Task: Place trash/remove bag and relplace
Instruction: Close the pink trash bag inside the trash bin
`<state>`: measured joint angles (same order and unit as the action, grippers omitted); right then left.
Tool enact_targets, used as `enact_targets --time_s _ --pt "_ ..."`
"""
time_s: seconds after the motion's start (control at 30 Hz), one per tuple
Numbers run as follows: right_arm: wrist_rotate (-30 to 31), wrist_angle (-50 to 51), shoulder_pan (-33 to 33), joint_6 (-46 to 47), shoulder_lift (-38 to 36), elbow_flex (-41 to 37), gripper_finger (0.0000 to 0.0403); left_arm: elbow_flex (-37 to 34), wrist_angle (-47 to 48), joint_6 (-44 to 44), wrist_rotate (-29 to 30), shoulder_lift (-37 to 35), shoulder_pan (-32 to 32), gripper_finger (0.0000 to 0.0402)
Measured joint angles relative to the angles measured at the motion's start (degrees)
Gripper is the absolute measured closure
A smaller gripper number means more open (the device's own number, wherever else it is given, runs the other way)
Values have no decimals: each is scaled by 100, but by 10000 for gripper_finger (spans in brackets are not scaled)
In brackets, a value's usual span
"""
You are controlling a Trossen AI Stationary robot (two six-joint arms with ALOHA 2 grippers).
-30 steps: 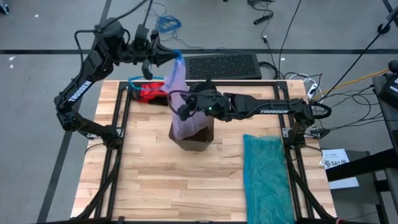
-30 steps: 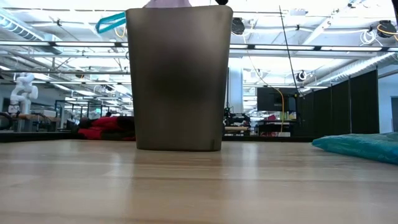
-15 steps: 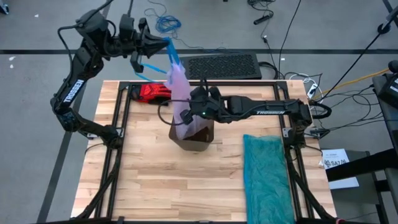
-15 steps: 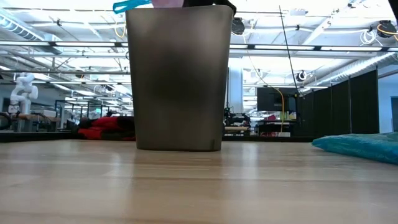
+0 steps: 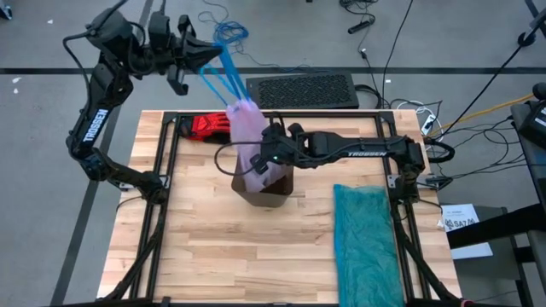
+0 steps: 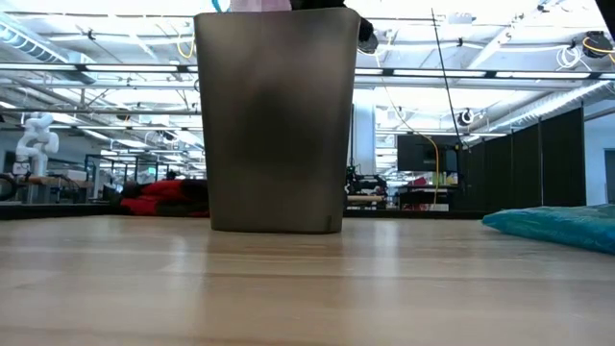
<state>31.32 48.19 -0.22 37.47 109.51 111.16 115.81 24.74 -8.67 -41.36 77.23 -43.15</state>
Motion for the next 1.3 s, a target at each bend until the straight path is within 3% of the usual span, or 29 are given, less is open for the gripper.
enact_targets --time_s 0.2,0.57,0.7,1.07,1.2,1.3 --pt "-201 93 -47 -17 2 2 403 173 28 -5 -21 -2 -164 402" --pt "-1268 -264 -247 -208 -108 25 392 227 282 14 -15 -85 -269 402" --pt "-1527 -221 -276 -333 -188 313 353 225 360 49 -17 -81 -269 402" --pt "-2573 9 -278 -540 -238 1464 189 216 490 164 -24 -81 -383 402" --pt "-2481 391 -283 -762 -247 1904 143 216 494 162 -31 -81 -383 402" --pt "-1993 528 -283 -1111 -247 2028 117 216 495 162 -44 -81 -383 401"
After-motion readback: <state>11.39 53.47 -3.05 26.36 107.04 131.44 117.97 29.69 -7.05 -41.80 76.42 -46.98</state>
